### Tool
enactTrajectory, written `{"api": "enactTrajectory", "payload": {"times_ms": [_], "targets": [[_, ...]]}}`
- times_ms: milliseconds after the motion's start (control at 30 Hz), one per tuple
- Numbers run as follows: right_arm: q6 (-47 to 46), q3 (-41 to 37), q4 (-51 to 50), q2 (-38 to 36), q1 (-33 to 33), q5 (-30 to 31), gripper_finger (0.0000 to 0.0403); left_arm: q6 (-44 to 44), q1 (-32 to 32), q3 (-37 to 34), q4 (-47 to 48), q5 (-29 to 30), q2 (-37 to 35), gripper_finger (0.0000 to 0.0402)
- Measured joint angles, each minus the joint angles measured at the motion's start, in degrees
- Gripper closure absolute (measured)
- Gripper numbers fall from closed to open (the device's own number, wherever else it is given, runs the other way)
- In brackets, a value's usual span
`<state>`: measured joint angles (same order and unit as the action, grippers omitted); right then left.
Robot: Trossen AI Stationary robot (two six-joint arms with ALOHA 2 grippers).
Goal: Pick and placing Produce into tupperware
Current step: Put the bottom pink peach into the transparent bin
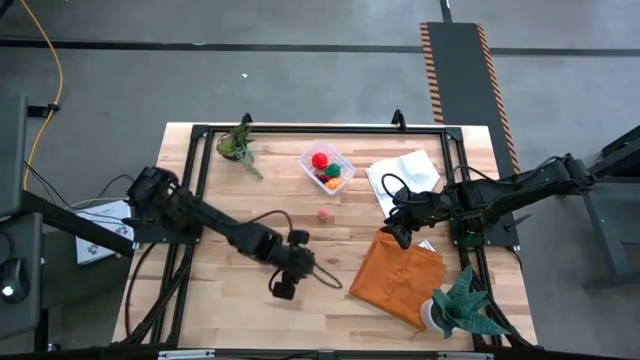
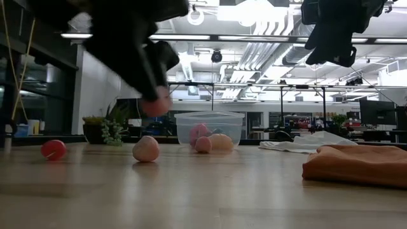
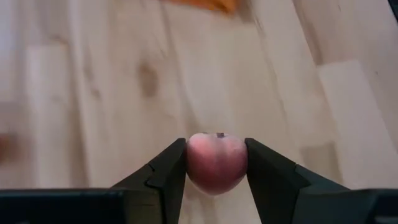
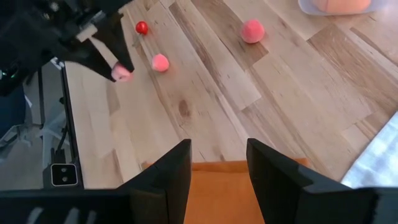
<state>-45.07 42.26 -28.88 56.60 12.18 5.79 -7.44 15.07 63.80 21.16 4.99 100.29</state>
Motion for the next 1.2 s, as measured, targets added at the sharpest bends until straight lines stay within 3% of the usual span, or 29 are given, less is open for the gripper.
{"api": "enactTrajectory", "payload": {"times_ms": [467, 1200], "targets": [[1.64, 0.00, 2.16, -0.96, 0.01, 1.43, 0.0259, 8.55, -12.53, 15.44, 11.96, 0.68, 0.00, 0.0257], [2.51, 0.00, 1.58, -6.99, -0.15, 7.67, 0.0259, 14.69, -26.50, 29.83, 23.58, 0.63, 0.00, 0.0256]]}}
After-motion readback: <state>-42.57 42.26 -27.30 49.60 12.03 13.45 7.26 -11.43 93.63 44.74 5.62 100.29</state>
